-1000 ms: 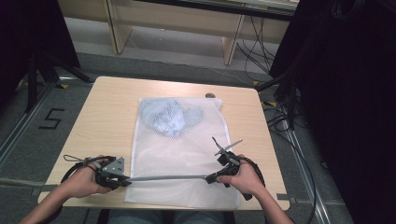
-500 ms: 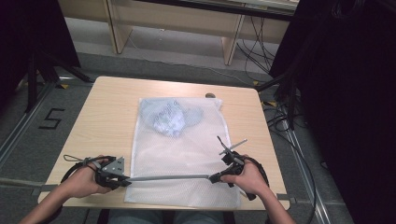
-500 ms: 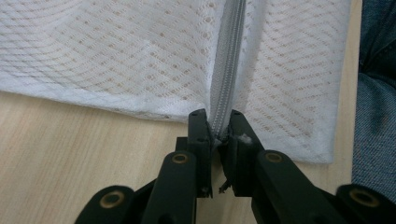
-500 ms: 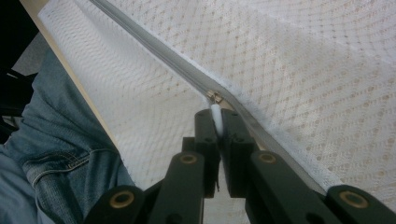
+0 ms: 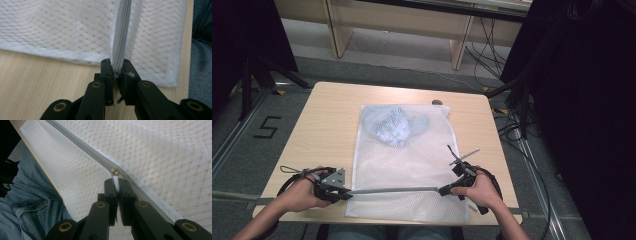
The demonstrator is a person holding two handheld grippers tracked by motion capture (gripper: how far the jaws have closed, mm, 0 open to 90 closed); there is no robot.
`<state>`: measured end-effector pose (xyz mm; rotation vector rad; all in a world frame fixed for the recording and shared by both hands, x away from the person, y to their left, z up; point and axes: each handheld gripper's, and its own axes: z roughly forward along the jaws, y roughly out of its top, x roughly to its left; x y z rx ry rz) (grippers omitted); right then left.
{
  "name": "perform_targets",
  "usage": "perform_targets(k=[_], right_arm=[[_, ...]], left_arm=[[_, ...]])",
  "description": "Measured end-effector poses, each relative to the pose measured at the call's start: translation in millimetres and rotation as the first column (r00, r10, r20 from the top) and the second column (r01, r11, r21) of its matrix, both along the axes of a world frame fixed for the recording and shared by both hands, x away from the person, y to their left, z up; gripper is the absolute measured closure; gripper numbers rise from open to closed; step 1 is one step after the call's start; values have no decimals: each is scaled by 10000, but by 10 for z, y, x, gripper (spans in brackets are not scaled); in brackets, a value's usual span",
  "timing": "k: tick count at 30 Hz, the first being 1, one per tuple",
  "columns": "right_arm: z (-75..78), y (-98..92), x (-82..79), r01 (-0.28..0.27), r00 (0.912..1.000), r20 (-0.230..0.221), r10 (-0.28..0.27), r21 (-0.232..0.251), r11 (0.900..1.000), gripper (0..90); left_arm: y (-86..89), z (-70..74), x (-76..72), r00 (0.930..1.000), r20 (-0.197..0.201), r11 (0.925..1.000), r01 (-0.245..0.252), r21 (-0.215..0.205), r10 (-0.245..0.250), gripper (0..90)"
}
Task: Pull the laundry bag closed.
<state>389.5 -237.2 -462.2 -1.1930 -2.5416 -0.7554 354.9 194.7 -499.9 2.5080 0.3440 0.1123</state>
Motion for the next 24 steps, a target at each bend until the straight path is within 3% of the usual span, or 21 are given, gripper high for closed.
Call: perform_targets(k=[9,10,12,14,15,16,24], right_arm=[[26,-15,-7,281,9994,-208,-288,-344,9990,870],[19,-24,-1,91,9999,-115,-92,-105,9999,870],[27,-32,-5,313,9992,-245,-321,-313,9990,870],[27,-48,0,188,9996,-206,-190,-74,9998,870],[38,-51,-8,467,9982,-357,-483,-429,9980,870],[30,-62,-2,288,9993,-257,-289,-27,9996,870],[34,-103,-19,372,9988,-314,-374,-69,9993,870]], left_arm=[[-1,-1,0,10000,-2,10000,-11,-12,11,815],[0,-1,0,10000,-5,10000,-13,-13,13,815],[0,-1,0,10000,-6,10000,-12,-18,12,815],[0,-1,0,10000,-9,10000,-13,-16,13,815],[0,0,0,10000,-5,10000,-6,-8,6,815],[0,0,0,10000,-3,10000,2,-1,-2,815],[-3,-4,-6,9999,93,10000,-60,-45,61,815]])
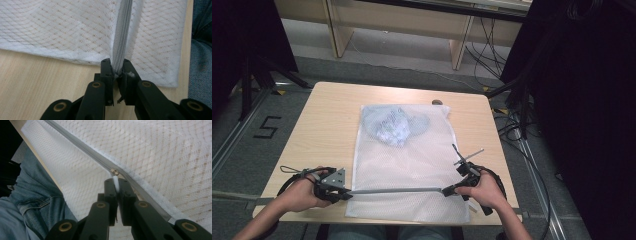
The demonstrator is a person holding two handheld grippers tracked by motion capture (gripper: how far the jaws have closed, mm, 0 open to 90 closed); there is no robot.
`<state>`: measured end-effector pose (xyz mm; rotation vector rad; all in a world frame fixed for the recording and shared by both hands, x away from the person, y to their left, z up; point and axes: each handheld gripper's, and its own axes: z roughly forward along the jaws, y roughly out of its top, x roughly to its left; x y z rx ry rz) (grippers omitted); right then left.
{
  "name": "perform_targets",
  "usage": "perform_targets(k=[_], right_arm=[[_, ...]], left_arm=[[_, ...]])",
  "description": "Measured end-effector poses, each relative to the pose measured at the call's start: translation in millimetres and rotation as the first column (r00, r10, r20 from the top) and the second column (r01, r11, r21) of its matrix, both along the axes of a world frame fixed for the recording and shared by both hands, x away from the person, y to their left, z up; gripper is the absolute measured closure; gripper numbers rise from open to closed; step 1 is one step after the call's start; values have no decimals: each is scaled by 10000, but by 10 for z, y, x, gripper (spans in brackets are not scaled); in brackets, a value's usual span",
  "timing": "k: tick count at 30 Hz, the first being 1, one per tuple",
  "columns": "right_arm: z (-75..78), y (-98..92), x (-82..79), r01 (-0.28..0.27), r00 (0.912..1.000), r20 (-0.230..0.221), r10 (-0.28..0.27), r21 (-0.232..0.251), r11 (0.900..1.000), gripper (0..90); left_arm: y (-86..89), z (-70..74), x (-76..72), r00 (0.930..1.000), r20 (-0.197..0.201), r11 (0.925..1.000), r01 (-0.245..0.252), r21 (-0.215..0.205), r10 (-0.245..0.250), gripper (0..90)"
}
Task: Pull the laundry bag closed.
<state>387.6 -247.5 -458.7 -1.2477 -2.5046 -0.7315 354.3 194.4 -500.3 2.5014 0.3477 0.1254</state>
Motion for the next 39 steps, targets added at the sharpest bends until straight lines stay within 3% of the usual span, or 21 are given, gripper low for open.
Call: perform_targets(k=[4,5,6,7,12,13,16,25,30,33,37,38,39], right_arm=[[-1,-20,3,-52,9999,-130,52,15,10000,870],[16,-5,-17,224,9981,-577,-220,60,9997,870],[3,-42,7,6,9998,-209,-4,101,9999,870],[3,-52,10,-27,9998,-199,28,69,10000,870],[7,-91,12,260,9995,-201,-260,-14,9997,870],[15,-98,13,355,9983,-466,-356,-31,9994,870],[-1,-133,22,-29,9995,-299,34,171,9998,870],[-10,-216,-8,190,9988,-455,-193,-65,9998,870],[7,-276,-12,384,9982,-462,-377,129,9992,870],[10,-299,-6,521,9969,-580,-528,-138,9985,870],[-4,-352,30,234,9996,-138,-232,119,9997,870],[29,-346,7,627,9966,-527,-631,-85,9980,870],[26,-353,13,511,9980,-389,-507,92,9987,870]], left_arm=[[-2,0,-3,10000,3,10000,-6,-8,6,815],[-2,-1,-3,10000,-5,10000,-4,-24,4,815],[-4,0,-4,10000,-8,10000,-3,-17,3,815],[-6,0,-4,10000,-14,10000,-6,-18,6,815],[-10,-1,-4,10000,-41,10000,-19,-33,19,815],[-11,-1,-4,10000,-45,10000,-21,-29,21,815],[-10,-2,-2,10000,-65,10000,-21,-43,20,816],[-11,-3,-1,9999,-105,10000,-33,-64,32,816],[-20,-1,2,9999,-116,10000,4,-31,-4,817],[-22,-1,2,9999,-133,10000,-13,-51,13,817],[-23,-7,-2,9997,-229,9998,-73,-165,69,817],[-23,-7,-2,9997,-228,9998,-72,-160,68,816],[-24,-6,-2,9997,-231,9999,-72,-149,68,817]])
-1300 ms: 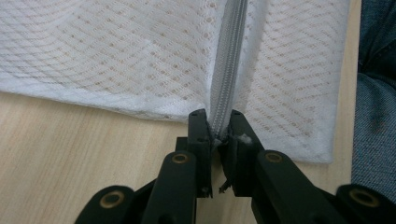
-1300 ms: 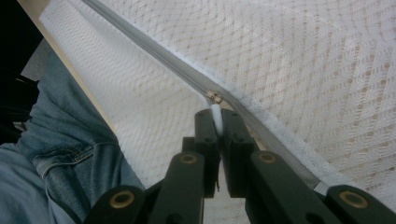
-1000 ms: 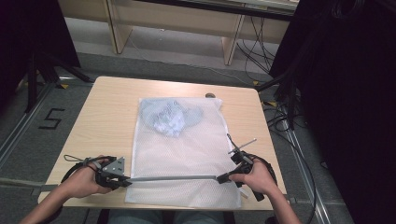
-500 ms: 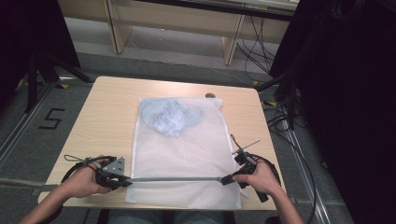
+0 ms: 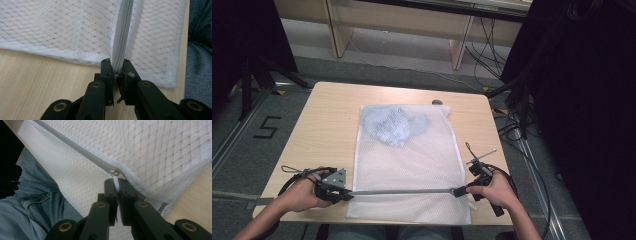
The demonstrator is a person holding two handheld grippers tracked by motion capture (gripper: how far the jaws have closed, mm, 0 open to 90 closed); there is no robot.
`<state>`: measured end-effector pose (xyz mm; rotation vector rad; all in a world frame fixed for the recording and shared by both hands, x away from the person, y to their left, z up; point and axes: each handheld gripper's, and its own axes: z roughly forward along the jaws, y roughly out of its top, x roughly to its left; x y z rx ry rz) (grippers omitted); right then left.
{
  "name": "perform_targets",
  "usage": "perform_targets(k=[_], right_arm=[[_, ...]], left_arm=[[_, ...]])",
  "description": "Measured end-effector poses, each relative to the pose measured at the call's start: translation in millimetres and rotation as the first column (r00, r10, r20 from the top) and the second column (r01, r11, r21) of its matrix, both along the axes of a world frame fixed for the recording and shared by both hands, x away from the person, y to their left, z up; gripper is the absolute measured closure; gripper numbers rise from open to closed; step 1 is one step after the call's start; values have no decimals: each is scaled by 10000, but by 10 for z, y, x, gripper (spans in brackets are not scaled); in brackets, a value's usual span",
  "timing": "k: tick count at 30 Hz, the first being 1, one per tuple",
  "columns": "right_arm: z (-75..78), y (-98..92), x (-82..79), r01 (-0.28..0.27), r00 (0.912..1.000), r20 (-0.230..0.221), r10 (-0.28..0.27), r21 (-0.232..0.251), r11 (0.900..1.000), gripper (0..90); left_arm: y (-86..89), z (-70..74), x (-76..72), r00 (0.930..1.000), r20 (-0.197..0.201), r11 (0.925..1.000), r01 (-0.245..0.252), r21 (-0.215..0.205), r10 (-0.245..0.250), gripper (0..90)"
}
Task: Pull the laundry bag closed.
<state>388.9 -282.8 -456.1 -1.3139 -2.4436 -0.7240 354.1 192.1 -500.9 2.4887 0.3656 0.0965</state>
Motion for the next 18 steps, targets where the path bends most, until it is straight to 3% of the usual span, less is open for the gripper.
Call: perform_targets(k=[5,6,7,9,10,11,12,15,16,17,18], right_arm=[[48,6,0,411,9988,-261,-414,-113,9991,870],[73,21,-13,470,9976,-500,-478,-173,9987,870],[64,0,-2,307,9992,-270,-305,71,9995,870],[70,-9,9,229,9988,-434,-221,175,9996,870],[52,-19,13,110,9999,-123,-108,184,9998,871],[59,-27,22,138,9997,-217,-137,54,9999,871],[85,-18,20,431,9965,-712,-430,-5,9991,870],[60,-35,45,107,9998,-169,-107,1,9999,871],[66,-32,40,209,9996,-206,-208,21,9998,871],[89,-15,23,472,9971,-597,-463,134,9988,870],[73,-44,39,361,9989,-302,-357,115,9993,870]], left_arm=[[1,3,-1,10000,43,10000,17,70,-18,817],[0,2,-3,10000,27,10000,8,56,-8,817],[-4,0,-7,10000,-11,10000,-5,-7,5,817],[-11,-3,-8,10000,-67,10000,6,-69,-7,817],[-13,1,-9,10000,-39,10000,21,-20,-22,817],[-15,-1,-12,10000,-6,10000,-4,-25,4,817],[-15,0,-10,10000,-67,10000,-1,-32,1,817],[-17,-1,-13,10000,-15,10000,2,-20,-2,818],[-15,1,-13,10000,-51,10000,-8,-21,8,818],[-12,2,-10,10000,-87,10000,4,-6,-4,819],[-9,-1,-11,10000,-77,10000,-33,-51,33,819]])
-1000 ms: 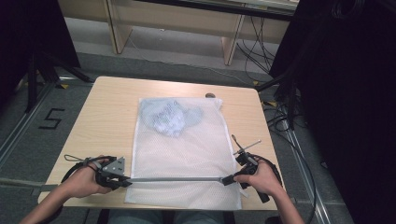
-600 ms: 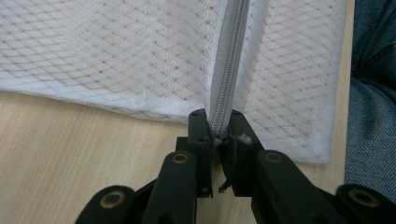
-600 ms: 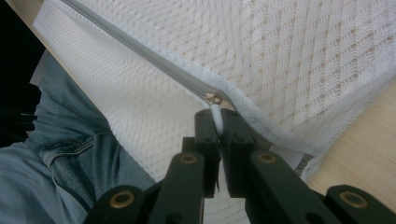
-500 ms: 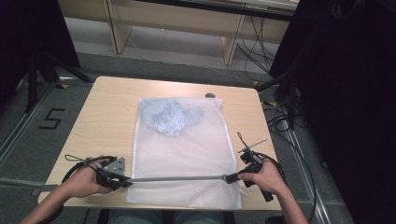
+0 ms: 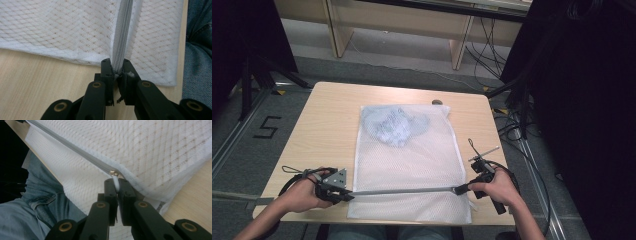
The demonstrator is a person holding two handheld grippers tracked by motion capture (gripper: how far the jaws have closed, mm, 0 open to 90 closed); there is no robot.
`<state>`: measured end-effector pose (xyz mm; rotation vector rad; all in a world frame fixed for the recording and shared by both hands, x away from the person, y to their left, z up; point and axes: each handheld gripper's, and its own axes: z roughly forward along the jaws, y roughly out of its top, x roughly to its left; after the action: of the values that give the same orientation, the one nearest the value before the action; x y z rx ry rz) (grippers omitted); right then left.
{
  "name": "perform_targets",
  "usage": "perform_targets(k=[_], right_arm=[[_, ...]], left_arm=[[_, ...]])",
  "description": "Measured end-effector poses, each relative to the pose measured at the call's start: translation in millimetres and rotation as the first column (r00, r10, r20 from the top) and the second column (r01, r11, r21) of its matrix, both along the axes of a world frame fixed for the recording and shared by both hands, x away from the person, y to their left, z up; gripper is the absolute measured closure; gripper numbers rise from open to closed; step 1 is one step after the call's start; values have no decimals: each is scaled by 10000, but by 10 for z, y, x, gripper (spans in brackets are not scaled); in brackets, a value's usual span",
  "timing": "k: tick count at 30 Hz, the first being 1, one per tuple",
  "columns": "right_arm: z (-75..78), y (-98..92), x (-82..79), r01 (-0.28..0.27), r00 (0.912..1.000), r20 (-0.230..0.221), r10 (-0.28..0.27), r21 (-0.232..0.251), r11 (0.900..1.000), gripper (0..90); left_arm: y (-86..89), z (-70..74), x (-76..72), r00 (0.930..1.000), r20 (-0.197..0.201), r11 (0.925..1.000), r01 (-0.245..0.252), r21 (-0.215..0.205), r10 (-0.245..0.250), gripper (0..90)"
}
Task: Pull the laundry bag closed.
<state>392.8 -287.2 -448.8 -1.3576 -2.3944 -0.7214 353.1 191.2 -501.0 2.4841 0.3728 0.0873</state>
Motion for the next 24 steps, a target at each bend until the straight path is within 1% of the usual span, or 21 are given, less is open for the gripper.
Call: perform_targets(k=[2,3,4,5,6,7,9,10,11,12,13,14,15,16,17,18,19,20,21,22,24], right_arm=[[-13,-21,-10,-75,9999,-154,78,206,9998,870],[5,-11,-24,248,9986,-465,-240,175,9995,870],[-31,-34,-16,-36,10000,-77,38,174,9998,870],[-21,-49,-11,19,9999,-100,-17,183,9998,871],[-9,-53,-16,198,9998,2,-198,-720,9972,871],[-16,-120,0,411,9991,116,-403,-784,9961,871],[1,-251,-6,465,9989,43,-466,156,9988,871],[29,-263,-20,473,9987,169,-476,160,9988,871],[60,-243,-40,540,9985,15,-540,90,9985,871],[67,-233,-39,440,9990,95,-438,-216,9988,870],[70,-221,-35,472,9989,62,-470,-301,9984,870],[53,-227,-23,434,9991,8,-434,-275,9987,870],[-8,-252,-7,53,9991,425,-39,-319,9995,871],[17,-239,-7,336,9994,-79,-336,-27,9994,870],[12,-216,-10,658,9973,-324,-664,-210,9976,870],[-2,-222,-8,508,9986,-139,-514,-377,9980,870],[-22,-227,-5,728,9972,-132,-739,-693,9949,870],[-52,-258,-4,445,9990,28,-444,-403,9982,870],[-69,-261,-13,527,9986,91,-523,-540,9972,871],[-66,-249,-18,700,9974,-143,-708,-535,9961,871],[-115,-279,-15,468,9988,185,-458,-572,9973,871]], left_arm=[[2,2,2,10000,-11,10000,8,14,-8,819],[2,3,2,10000,15,10000,20,36,-20,819],[5,5,7,10000,26,10000,31,94,-32,820],[19,12,10,10000,64,9998,-16,205,15,820],[59,22,22,9997,197,9992,-114,377,107,820],[101,17,30,9994,197,9990,-278,355,271,820],[119,17,29,9998,1,9994,-183,308,184,820],[96,21,20,9997,174,9991,-200,366,194,820],[68,20,13,9996,145,9992,-233,329,228,820],[63,27,22,9997,220,9989,-112,460,102,820],[69,24,22,9997,190,9991,-151,408,143,820],[71,9,12,9994,76,9993,-339,125,338,820],[94,20,19,9997,145,9992,-187,350,182,820],[101,16,17,9997,121,9994,-195,290,192,820],[103,10,13,9995,109,9994,-287,201,284,820],[111,15,22,9997,136,9993,-190,313,186,819],[110,14,22,9997,129,9994,-187,300,183,820],[108,13,23,9998,132,9994,-172,285,168,819],[97,3,12,9995,37,9995,-308,75,308,820],[102,11,20,9998,81,9996,-176,217,175,820],[94,9,23,9999,-37,9997,-157,168,158,820]])
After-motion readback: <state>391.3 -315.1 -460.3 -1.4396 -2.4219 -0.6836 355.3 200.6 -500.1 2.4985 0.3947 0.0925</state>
